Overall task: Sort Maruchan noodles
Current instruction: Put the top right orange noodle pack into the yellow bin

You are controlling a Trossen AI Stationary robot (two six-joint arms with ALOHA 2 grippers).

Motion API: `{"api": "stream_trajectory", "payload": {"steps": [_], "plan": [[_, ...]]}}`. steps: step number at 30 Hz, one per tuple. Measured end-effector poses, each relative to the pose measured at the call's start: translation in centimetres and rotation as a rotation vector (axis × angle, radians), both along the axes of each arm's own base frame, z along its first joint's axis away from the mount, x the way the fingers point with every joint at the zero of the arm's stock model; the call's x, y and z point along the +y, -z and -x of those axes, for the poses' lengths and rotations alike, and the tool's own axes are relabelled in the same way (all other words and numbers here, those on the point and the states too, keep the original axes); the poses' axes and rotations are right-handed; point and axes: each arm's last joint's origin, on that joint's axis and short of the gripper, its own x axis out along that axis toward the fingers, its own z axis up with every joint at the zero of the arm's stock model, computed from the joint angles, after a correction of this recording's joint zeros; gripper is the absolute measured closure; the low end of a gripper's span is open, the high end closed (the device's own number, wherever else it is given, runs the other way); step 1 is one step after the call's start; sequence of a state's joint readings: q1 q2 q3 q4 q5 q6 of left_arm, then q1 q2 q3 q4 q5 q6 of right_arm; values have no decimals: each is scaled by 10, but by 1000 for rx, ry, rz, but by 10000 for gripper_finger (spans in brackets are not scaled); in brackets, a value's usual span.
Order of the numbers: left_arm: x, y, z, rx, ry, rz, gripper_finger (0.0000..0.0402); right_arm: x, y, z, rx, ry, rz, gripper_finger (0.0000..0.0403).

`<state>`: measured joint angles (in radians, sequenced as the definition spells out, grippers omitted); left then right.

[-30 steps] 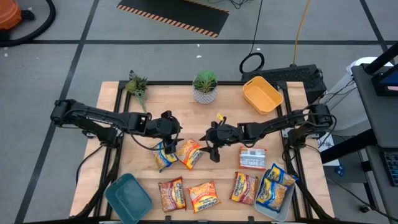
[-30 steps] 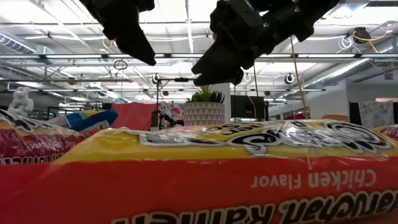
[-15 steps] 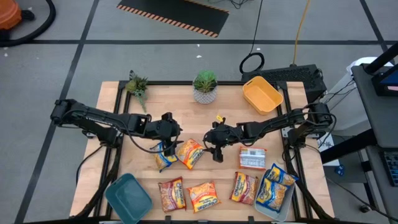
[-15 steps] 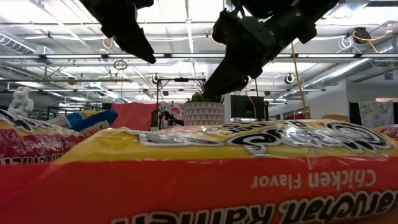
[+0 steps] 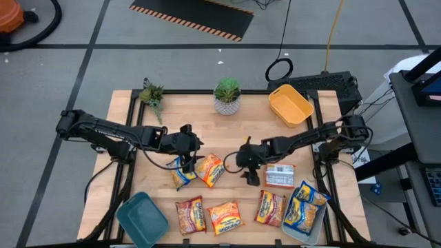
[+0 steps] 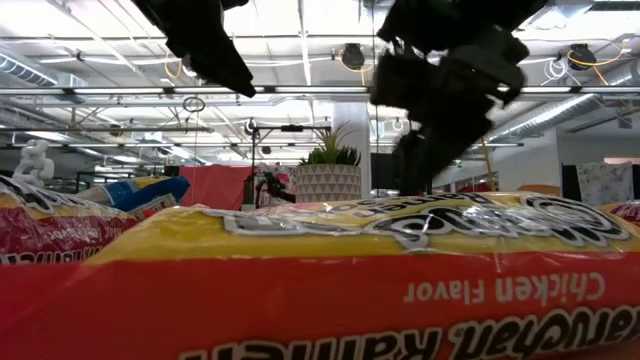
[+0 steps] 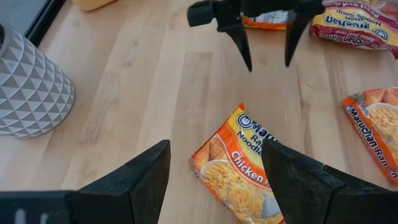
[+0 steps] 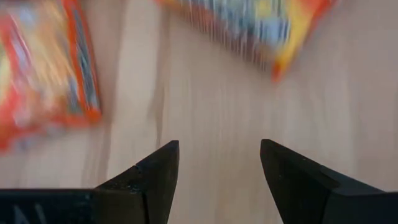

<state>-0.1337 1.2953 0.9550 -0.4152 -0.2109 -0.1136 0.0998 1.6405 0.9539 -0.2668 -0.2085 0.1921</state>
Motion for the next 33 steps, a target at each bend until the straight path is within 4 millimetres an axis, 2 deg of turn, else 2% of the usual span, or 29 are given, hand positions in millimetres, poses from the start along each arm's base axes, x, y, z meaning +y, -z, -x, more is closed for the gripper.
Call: {"api": "stream_trajectory", "payload": {"steps": [5,9,17,23,30,33], "plan": [[0,0,0,1,3,-4,144,-2,9,22,265,44,-24,184],[0,0,0,1,4,-4,144,-6,12,30,376,112,-33,184],[0,0,0,0,1,-2,144,-17,12,30,396,192,-49,183],[0,0,0,0,4,-6,144,-21,13,36,448,168,-27,183],[0,0,0,0,4,-6,144,-30,14,38,422,59,170,183],[0,0,0,0,5,-6,144,-31,14,39,429,35,182,183]]}}
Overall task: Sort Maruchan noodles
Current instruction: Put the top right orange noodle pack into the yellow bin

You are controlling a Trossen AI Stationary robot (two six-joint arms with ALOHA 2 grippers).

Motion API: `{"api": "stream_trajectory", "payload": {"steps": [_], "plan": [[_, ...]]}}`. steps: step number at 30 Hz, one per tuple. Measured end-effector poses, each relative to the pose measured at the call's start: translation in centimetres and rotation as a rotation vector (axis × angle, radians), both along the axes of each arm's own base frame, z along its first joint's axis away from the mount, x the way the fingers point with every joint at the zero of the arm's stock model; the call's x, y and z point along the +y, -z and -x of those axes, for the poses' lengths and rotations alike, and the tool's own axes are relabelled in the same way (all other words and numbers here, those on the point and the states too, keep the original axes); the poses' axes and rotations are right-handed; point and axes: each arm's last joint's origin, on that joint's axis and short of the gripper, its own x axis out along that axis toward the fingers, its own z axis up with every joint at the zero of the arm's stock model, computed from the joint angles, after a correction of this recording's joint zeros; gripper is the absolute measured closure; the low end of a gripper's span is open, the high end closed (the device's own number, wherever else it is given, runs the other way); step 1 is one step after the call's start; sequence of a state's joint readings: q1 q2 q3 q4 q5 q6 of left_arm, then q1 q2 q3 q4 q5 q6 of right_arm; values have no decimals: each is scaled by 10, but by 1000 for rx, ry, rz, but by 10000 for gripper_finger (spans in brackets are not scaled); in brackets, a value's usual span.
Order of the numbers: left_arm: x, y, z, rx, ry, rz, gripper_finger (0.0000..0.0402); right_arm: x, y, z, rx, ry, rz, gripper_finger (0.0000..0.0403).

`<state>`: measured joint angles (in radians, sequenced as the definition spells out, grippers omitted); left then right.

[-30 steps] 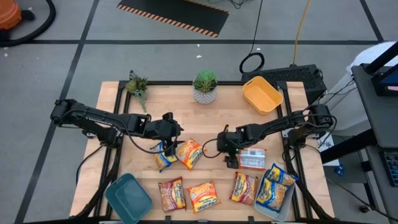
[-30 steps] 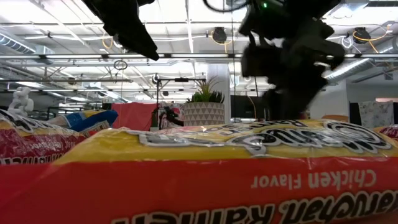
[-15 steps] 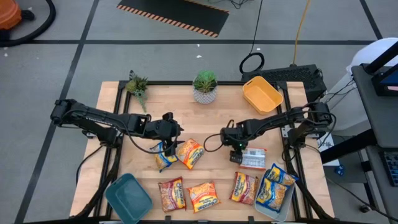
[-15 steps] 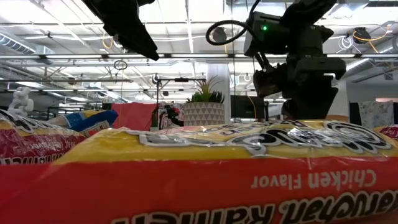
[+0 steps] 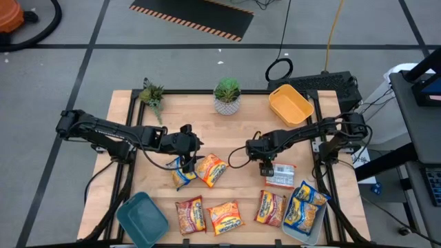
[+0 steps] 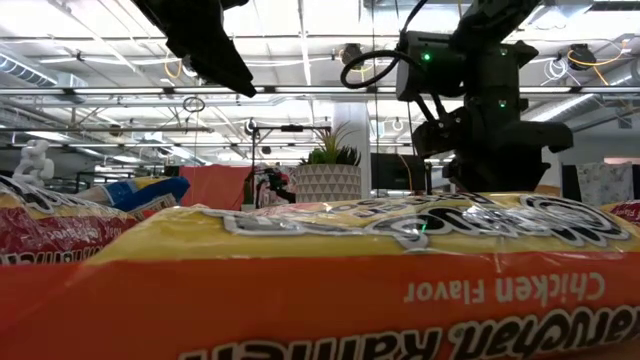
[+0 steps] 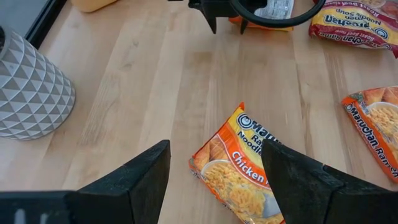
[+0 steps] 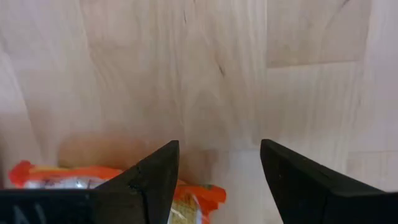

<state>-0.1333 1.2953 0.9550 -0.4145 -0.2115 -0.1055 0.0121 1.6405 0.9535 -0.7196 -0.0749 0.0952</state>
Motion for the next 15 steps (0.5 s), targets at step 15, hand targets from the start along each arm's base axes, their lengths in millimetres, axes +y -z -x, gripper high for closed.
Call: {"api": "stream_trajectory", "payload": {"steps": [15], "plan": [[0,0,0,1,4,-4,144,2,-23,9,-48,69,-90,183]]}}
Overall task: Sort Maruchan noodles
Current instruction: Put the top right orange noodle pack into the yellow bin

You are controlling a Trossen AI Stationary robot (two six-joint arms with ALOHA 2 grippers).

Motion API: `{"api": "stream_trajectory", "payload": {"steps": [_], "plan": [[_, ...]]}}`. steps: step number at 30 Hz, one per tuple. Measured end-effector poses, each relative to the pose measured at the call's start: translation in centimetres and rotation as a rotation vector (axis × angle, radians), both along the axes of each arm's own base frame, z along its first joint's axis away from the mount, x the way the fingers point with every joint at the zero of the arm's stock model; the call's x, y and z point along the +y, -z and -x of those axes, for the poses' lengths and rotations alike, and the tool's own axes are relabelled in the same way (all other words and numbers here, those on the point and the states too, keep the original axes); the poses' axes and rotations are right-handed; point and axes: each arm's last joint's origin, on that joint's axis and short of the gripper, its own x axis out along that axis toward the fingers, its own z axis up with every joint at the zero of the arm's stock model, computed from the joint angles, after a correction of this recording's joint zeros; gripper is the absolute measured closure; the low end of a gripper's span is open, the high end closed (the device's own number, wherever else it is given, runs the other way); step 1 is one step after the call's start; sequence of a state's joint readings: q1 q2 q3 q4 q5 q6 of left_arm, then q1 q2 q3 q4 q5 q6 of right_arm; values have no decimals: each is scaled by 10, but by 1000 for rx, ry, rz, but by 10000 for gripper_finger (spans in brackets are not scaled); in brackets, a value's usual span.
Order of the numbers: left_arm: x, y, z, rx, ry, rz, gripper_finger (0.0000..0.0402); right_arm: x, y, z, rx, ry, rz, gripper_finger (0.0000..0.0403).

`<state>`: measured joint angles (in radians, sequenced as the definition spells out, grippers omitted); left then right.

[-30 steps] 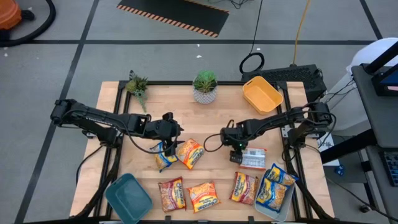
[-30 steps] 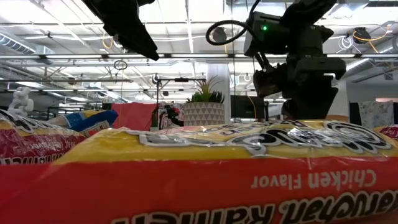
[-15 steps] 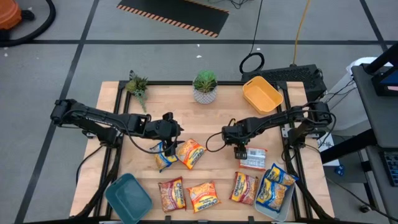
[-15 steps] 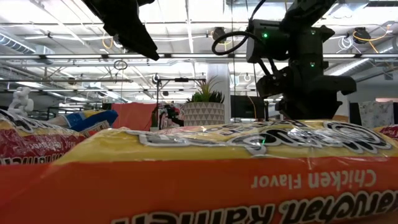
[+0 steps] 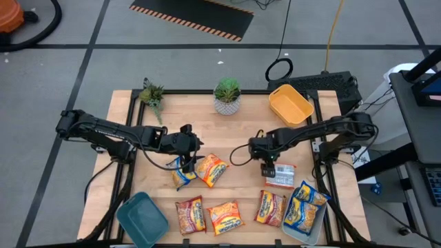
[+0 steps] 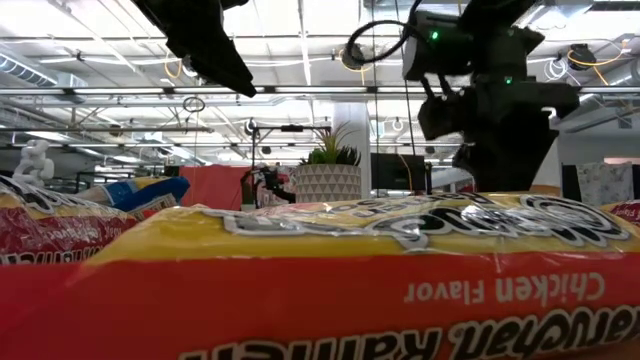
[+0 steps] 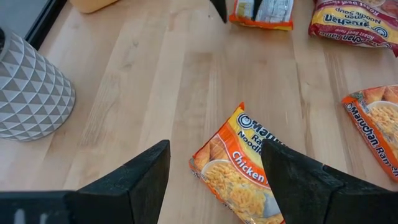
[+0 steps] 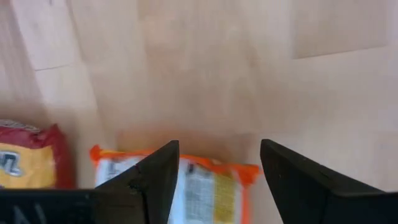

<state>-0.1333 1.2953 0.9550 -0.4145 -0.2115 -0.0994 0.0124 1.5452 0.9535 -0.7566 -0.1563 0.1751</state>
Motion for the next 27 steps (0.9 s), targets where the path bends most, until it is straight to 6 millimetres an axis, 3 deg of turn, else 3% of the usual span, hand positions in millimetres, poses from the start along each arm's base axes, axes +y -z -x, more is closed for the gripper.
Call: {"api": "stream_trajectory", "payload": {"steps": [5,10,19,27], "plan": [[0,0,0,-1,-4,4,144,-3,-20,10,-63,17,86,183],[0,-1,-1,-12,-5,7,144,-2,-26,19,-141,11,73,192],[0,-2,-2,-35,-5,10,144,-6,10,42,-240,-44,38,234],[0,-2,-2,-36,-1,6,144,-14,18,49,-228,35,8,240]]}}
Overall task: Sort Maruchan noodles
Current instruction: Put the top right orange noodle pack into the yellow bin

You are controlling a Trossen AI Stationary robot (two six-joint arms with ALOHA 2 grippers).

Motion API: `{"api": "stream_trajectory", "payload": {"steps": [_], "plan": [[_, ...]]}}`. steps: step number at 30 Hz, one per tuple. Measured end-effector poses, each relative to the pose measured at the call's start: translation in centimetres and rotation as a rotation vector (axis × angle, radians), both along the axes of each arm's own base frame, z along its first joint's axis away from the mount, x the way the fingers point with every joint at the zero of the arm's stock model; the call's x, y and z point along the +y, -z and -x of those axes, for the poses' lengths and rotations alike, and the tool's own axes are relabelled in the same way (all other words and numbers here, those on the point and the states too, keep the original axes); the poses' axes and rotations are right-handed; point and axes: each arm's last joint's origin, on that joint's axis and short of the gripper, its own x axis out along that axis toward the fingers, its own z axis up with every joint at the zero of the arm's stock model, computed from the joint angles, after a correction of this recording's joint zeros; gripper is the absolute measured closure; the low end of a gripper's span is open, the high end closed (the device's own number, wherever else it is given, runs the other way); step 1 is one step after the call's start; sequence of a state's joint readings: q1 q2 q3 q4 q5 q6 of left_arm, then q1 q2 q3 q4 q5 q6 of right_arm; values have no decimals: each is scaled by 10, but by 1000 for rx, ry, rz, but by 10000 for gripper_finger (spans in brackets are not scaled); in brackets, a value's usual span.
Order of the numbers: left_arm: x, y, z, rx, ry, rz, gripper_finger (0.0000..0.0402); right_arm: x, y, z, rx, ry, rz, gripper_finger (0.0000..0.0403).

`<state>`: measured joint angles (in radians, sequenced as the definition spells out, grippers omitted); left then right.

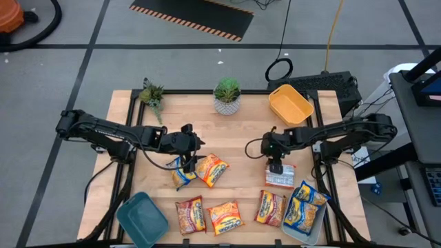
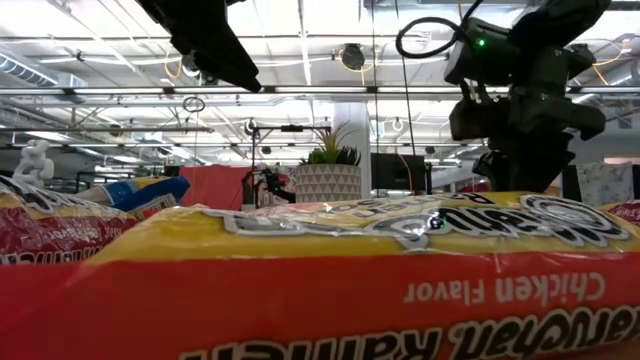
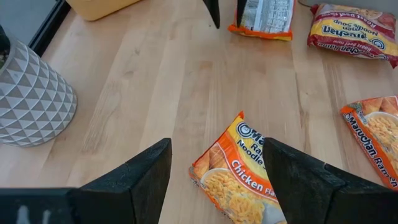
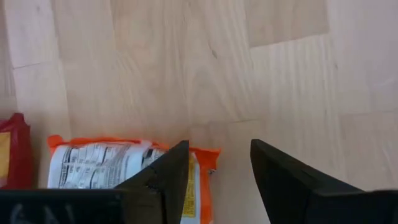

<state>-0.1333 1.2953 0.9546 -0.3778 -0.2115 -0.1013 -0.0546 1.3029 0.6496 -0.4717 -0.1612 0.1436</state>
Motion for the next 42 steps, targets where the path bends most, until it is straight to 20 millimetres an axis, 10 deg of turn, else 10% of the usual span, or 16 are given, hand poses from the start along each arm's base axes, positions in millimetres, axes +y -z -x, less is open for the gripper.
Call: {"api": "stream_trajectory", "payload": {"steps": [17,28,42], "plan": [[0,-1,-1,-14,1,1,144,0,16,8,0,-19,-73,264],[0,-1,-1,-13,5,-4,144,-6,23,15,10,-33,-155,395],[-1,-5,-4,-68,12,-5,144,-13,11,-5,-256,-156,60,402]]}}
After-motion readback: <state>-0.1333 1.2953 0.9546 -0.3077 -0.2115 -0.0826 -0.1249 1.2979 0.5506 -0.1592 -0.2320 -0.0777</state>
